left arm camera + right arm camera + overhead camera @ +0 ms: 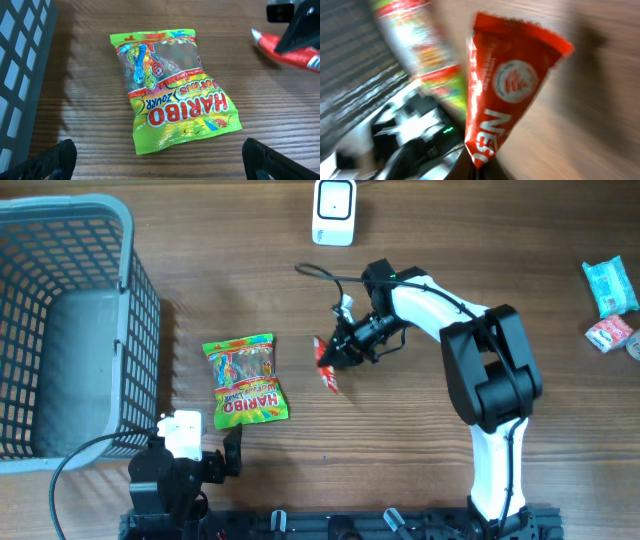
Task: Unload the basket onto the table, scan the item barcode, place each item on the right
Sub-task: 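Hold the Nescafe stick up to the white scanner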
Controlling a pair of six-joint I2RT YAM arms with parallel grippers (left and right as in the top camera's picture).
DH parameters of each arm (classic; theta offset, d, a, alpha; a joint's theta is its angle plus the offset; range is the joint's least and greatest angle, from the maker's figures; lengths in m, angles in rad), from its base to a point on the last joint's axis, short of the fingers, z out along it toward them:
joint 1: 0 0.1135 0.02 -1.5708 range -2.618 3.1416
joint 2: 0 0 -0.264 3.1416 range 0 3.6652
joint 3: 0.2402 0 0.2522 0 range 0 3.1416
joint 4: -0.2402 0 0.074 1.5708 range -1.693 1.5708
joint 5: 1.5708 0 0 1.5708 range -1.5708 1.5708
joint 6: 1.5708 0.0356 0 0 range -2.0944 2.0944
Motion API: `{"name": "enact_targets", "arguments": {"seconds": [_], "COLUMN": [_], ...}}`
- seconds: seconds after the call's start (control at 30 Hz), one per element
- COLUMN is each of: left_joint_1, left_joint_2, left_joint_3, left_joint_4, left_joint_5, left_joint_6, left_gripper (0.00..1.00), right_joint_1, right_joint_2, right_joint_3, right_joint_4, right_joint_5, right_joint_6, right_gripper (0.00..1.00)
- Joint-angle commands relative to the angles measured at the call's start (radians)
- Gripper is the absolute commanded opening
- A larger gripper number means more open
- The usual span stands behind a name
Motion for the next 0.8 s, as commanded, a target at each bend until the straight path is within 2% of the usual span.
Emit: {"name": "enact_targets", "arguments": {"seconds": [0.0,0.03,0.1,0.13,0.2,0.4,0.47,0.63,0.77], "left_joint_1": [0.005,0.005,0.005,0.005,0.005,0.005,0.005,0.005,0.005], "left_joint_2": [-0.008,-0.008,-0.008,-0.008,-0.008,-0.008,-0.008,-0.008,-0.008], "left_joint_3": [0.001,0.001,0.001,0.001,0.001,0.001,0.001,0.001,0.001], "left_joint_4": [0.003,0.003,0.003,0.003,0.003,0.003,0.003,0.003,0.003], "left_joint_5": [-0.002,-0.002,-0.002,-0.003,-0.002,-0.002,-0.003,-0.002,-0.002], "left_joint_6": [-0.009,-0.009,-0.009,-0.009,-0.009,-0.009,-0.009,-0.009,-0.009], "left_gripper": [1.00,1.00,1.00,1.00,1.00,1.00,1.00,1.00,1.00], "right_joint_1": [0.002,0.002,0.002,0.004,0.011,0.011,0.011,0.034,0.039], "right_joint_2": [-0.243,-0.311,-0.441,-0.477,-0.482,-0.318,-0.215,0.144,0.276], "right_joint_3": [0.015,0.015,0.015,0.015,0.014,0.019,0.084,0.519,0.675], "right_joint_4": [0.035,0.077,0.187,0.224,0.331,0.766,0.886,0.885,0.890], "right_joint_5": [0.254,0.263,0.473,0.661,1.000,1.098,1.151,1.196,1.235], "right_joint_6": [0.066,0.101,0.315,0.425,0.508,0.508,0.509,0.591,0.623], "right_gripper": [0.05,0.05,0.05,0.05,0.05,0.05,0.05,0.05,0.05]}}
